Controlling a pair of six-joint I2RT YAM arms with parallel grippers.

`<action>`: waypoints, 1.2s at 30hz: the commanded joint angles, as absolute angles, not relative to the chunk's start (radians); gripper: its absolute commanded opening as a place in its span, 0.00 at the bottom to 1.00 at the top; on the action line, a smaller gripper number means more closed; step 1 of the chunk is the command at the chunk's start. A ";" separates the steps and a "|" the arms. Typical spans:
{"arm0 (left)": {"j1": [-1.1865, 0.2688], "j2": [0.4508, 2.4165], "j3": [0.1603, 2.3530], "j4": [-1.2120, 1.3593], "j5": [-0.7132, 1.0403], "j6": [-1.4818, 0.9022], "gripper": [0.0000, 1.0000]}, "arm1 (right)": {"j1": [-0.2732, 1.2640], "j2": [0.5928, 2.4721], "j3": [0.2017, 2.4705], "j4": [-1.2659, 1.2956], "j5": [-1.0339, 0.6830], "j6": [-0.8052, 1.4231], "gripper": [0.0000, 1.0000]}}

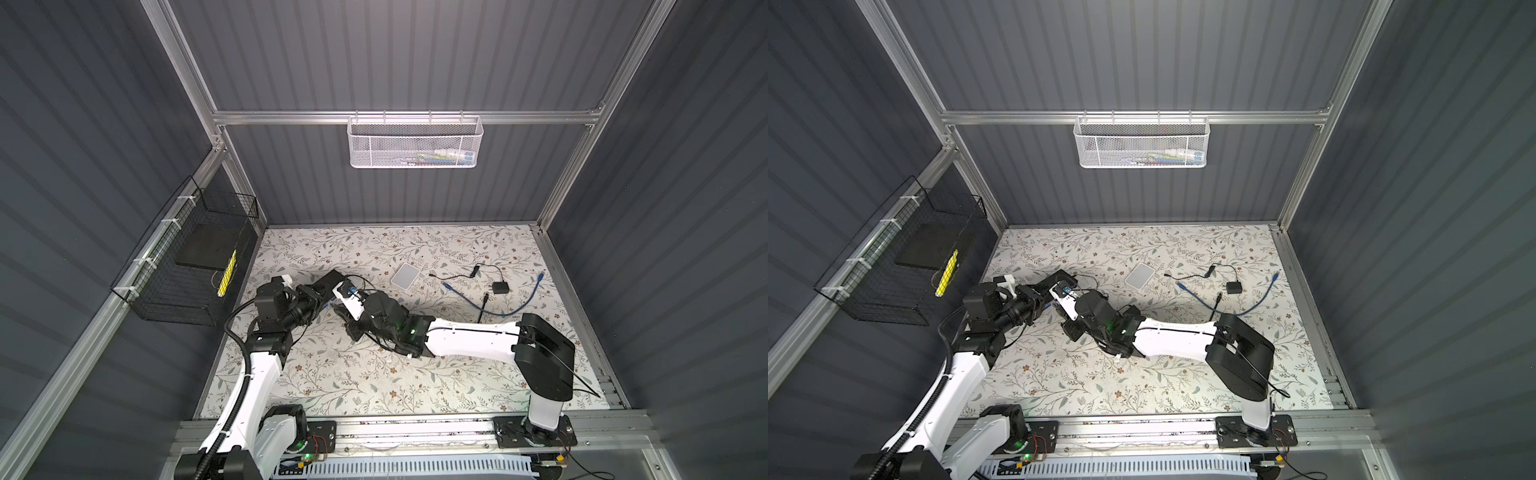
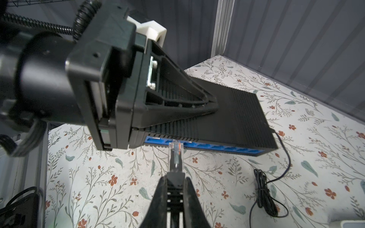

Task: Insert the plug into the switch port
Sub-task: 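Align the held plug with the right gripper under the blue switch ports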

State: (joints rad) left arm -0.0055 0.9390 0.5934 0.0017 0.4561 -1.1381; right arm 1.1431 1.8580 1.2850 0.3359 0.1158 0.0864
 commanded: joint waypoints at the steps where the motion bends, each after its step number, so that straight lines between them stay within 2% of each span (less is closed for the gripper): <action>1: -0.015 0.922 0.607 0.023 0.513 -1.142 0.00 | 1.135 1.884 1.345 0.356 0.116 0.078 0.00; 9: -0.015 0.913 0.589 0.028 0.509 -1.147 0.00 | 1.138 1.910 1.407 0.350 0.099 0.092 0.00; 36: -0.015 0.876 0.576 0.005 0.506 -1.080 0.00 | 1.130 1.847 1.384 0.357 0.087 0.148 0.00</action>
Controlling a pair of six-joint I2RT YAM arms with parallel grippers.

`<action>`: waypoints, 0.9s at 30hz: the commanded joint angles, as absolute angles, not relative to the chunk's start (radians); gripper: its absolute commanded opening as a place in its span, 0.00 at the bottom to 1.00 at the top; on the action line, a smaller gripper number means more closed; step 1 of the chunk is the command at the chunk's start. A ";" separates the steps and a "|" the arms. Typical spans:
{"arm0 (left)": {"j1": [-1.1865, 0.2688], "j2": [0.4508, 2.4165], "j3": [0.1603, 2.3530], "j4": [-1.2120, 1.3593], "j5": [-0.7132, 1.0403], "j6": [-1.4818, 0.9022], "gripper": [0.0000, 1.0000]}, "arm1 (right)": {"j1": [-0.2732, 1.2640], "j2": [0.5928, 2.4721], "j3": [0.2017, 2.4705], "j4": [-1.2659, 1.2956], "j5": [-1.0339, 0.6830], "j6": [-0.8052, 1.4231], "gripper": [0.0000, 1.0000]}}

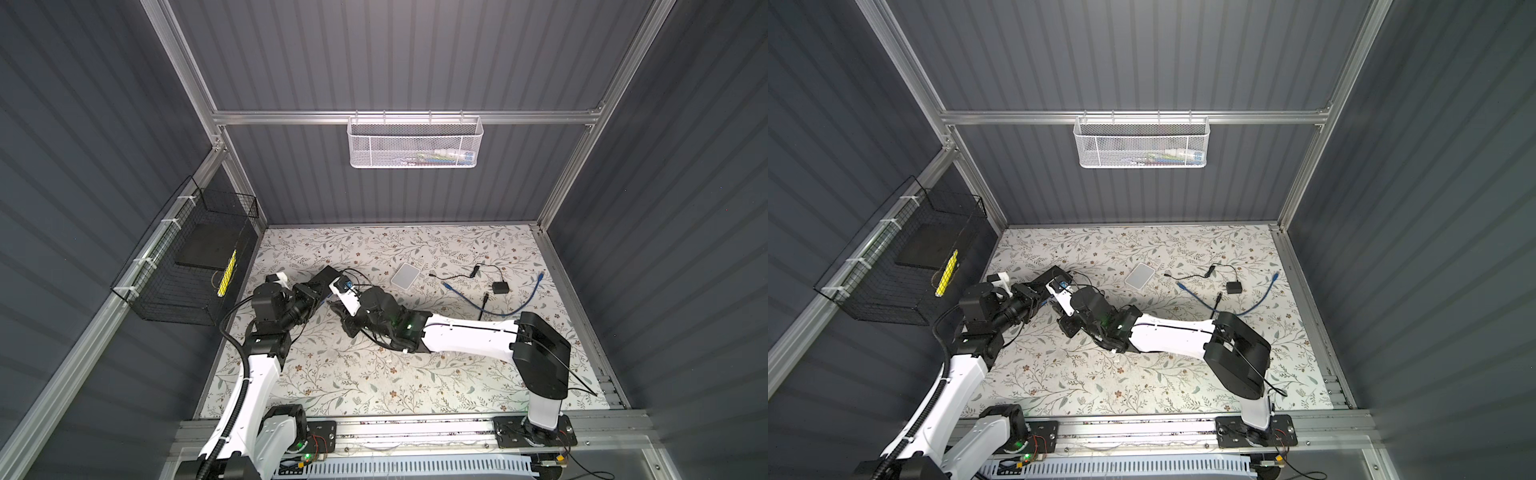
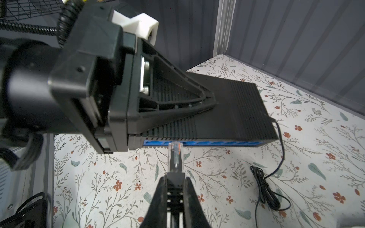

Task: Insert the plug into the switch port
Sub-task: 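Align the held plug with the right gripper under the blue switch ports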

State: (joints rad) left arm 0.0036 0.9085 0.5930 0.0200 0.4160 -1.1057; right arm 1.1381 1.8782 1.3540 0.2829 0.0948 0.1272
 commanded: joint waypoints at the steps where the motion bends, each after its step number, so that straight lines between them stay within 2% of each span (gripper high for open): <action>1: -0.015 0.874 0.574 0.004 0.504 -1.077 0.00 | 1.130 1.847 1.384 0.358 0.087 0.149 0.00; 27: -0.014 0.882 0.558 0.071 0.477 -1.126 0.00 | 1.143 1.847 1.379 0.373 0.068 0.182 0.00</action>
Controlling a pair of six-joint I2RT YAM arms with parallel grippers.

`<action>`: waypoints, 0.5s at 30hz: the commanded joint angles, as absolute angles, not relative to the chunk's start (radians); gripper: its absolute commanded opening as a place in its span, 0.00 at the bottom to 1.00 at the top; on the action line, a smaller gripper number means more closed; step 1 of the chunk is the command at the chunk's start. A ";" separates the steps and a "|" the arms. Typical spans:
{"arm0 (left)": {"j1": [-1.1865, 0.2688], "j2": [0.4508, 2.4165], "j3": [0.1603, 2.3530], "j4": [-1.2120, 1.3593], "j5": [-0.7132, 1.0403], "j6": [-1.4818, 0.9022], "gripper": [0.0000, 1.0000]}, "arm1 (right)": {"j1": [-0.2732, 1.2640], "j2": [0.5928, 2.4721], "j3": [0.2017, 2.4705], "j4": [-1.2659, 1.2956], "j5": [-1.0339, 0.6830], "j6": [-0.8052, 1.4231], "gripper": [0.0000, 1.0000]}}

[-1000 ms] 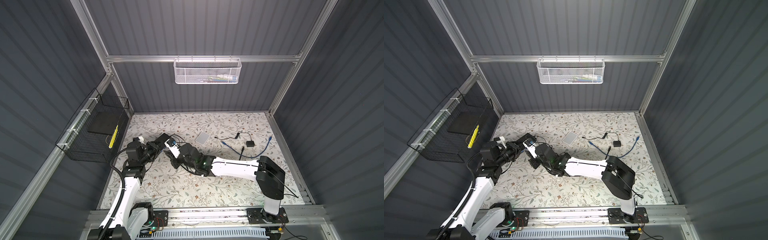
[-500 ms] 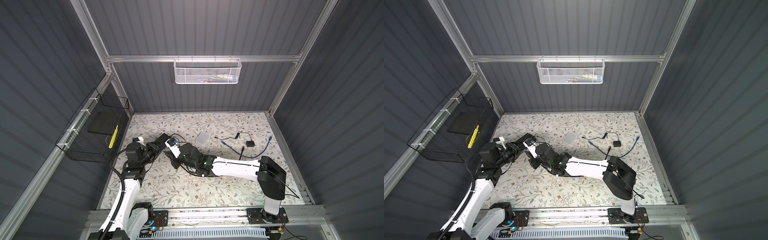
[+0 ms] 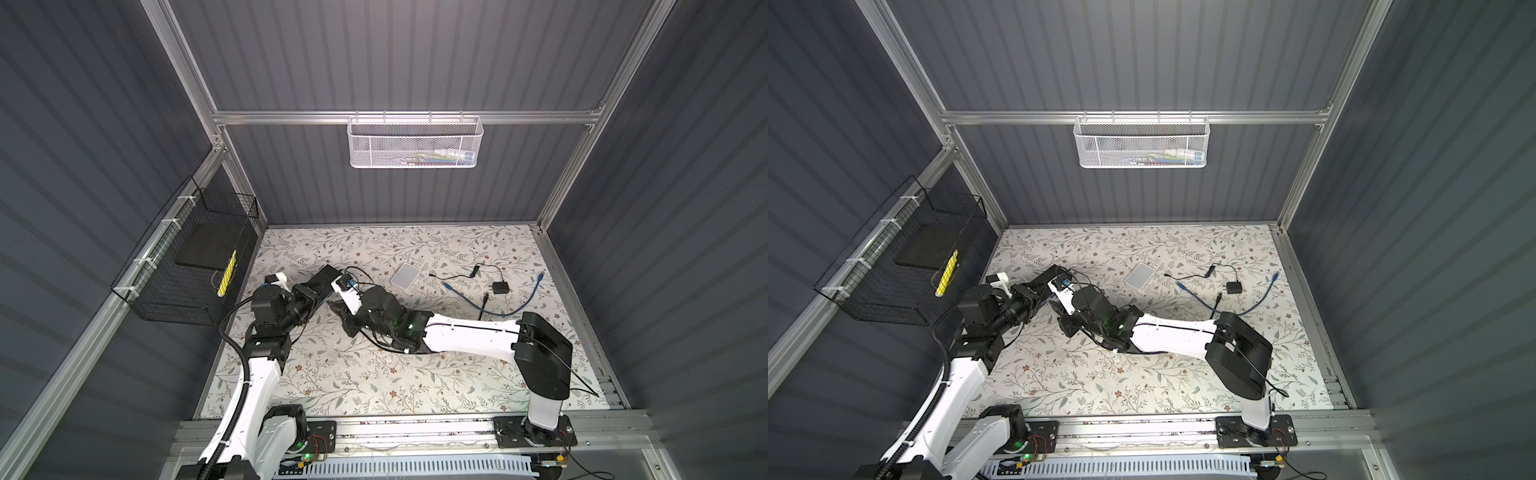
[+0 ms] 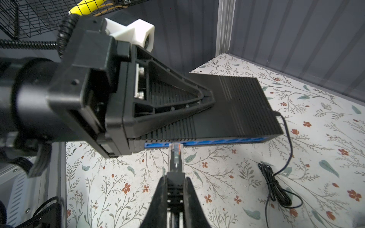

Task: Insert the plug into the switch port
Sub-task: 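Align the held plug with the right gripper under the blue switch ports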

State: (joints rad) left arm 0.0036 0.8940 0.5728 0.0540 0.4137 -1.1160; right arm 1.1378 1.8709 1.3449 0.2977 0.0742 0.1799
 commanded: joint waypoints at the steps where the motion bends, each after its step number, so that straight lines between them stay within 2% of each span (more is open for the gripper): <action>1: -0.014 0.885 0.561 0.071 0.478 -1.125 0.00 | 1.143 1.845 1.374 0.370 0.072 0.180 0.00; 9: -0.006 0.889 0.591 0.041 0.482 -1.105 0.00 | 1.131 1.803 1.316 0.374 0.109 0.165 0.00; 15: -0.007 0.890 0.586 0.044 0.480 -1.108 0.00 | 1.121 1.793 1.315 0.406 0.074 0.192 0.00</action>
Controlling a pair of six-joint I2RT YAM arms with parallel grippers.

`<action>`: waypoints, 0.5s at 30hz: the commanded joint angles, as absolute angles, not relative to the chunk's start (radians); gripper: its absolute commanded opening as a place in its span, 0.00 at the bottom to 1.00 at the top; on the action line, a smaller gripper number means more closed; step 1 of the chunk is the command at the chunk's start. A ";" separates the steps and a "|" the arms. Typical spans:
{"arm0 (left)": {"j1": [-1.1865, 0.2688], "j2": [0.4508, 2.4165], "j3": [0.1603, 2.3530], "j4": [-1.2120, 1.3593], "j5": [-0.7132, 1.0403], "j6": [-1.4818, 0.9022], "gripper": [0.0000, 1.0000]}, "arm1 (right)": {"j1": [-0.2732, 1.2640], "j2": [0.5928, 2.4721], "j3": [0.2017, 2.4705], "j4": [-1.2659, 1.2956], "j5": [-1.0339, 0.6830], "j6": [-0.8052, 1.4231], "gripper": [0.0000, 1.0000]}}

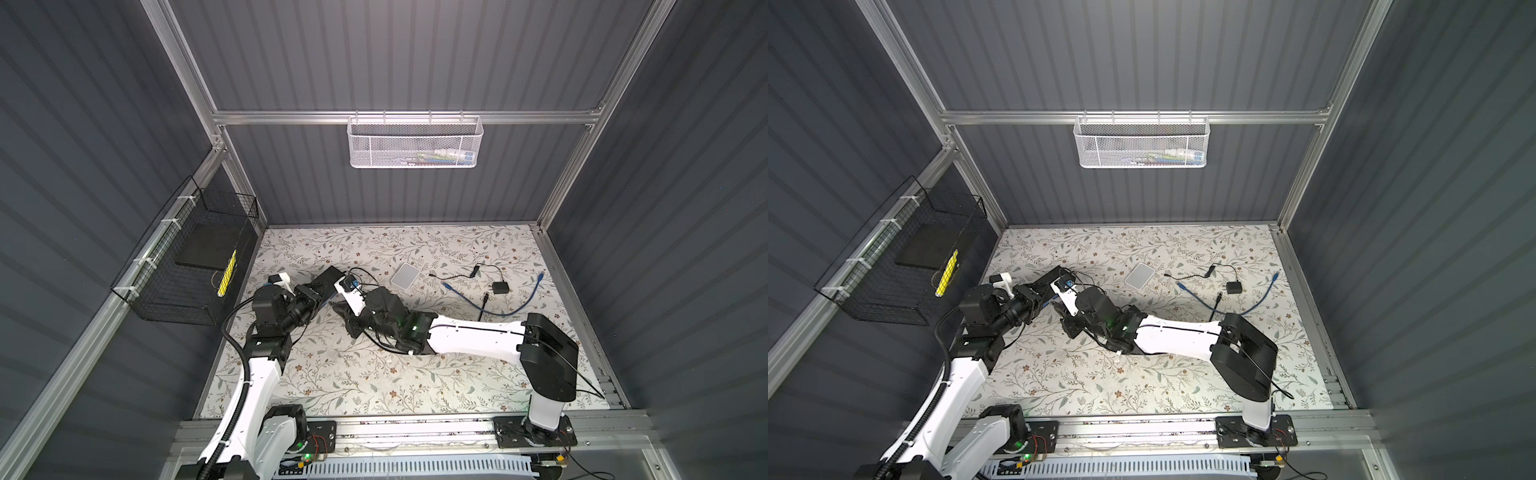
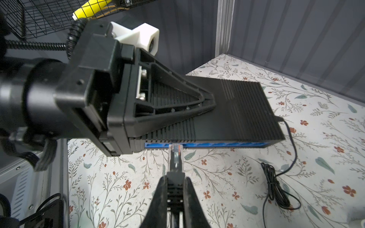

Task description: Insert the plug into the switch port

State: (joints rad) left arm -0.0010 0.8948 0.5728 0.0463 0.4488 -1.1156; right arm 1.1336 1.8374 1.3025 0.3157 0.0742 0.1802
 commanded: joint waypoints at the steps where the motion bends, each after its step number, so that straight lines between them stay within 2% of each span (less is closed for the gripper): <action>1: -0.006 0.888 0.584 0.046 0.479 -1.110 0.00 | 1.119 1.796 1.326 0.398 0.071 0.193 0.00; 15: -0.005 0.899 0.590 0.072 0.476 -1.138 0.00 | 1.119 1.775 1.243 0.441 0.070 0.227 0.00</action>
State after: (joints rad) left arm -0.0010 0.8948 0.5728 0.0494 0.4522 -1.1286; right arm 1.1282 1.8309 1.2667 0.3717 0.0544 0.2127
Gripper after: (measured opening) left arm 0.283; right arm 0.132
